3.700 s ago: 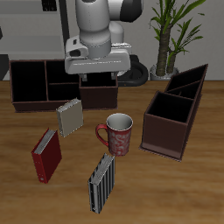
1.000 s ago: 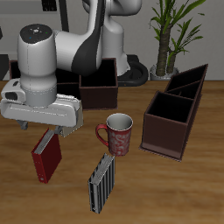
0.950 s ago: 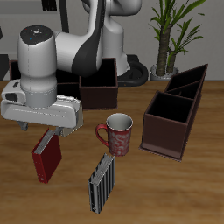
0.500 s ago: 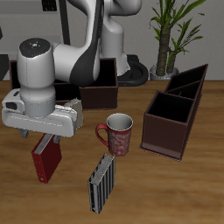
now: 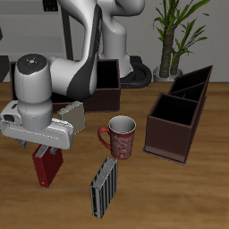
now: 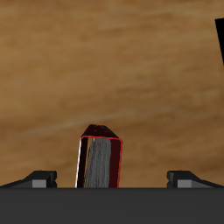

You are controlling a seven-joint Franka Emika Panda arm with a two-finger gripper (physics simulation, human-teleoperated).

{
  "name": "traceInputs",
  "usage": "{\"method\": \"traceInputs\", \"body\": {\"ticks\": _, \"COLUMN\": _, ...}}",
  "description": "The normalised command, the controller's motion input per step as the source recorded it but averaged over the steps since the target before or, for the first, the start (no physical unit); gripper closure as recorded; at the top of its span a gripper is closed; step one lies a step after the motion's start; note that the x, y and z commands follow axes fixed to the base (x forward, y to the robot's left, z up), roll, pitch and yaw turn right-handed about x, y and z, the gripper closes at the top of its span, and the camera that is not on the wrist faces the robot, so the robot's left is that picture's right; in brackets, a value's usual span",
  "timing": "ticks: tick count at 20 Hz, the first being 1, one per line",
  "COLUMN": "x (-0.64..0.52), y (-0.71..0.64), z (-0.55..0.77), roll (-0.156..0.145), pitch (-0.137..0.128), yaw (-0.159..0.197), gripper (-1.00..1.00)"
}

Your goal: Place the red book into the left desk caddy's front compartment

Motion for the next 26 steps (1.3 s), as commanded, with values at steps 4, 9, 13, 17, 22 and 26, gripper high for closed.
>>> {"method": "traceInputs", "body": {"ticks": 4, "x": 0.07, "y": -0.08, "z": -0.36, "roll": -0.028, "pitch": 0.040, "yaw": -0.024, "gripper": 1.00}}
{"method": "traceInputs", "body": {"ticks": 9, "x": 0.05, "y": 0.08, "z": -0.25, "roll": 0.018, "pitch": 0.016, "yaw": -0.036, "gripper": 1.00}}
{"method": "traceInputs", "body": {"ticks": 13, "x": 0.05, "y": 0.11, "z": -0.10, "roll": 0.014, "pitch": 0.009, "yaw": -0.026, "gripper": 1.00}}
{"method": "traceInputs", "body": {"ticks": 17, "x": -0.06, "y": 0.15, "z": 0.13, "roll": 0.008, "pitch": -0.007, "yaw": -0.007, "gripper": 1.00}}
{"method": "traceInputs", "body": {"ticks": 22, "x": -0.14, "y": 0.07, "z": 0.39, "roll": -0.026, "pitch": -0.037, "yaw": -0.004, "gripper": 1.00}}
{"method": "traceInputs", "body": {"ticks": 26, "x": -0.31, "y": 0.10, "z": 0.65, "roll": -0.108, "pitch": -0.048, "yaw": -0.046, "gripper": 1.00}}
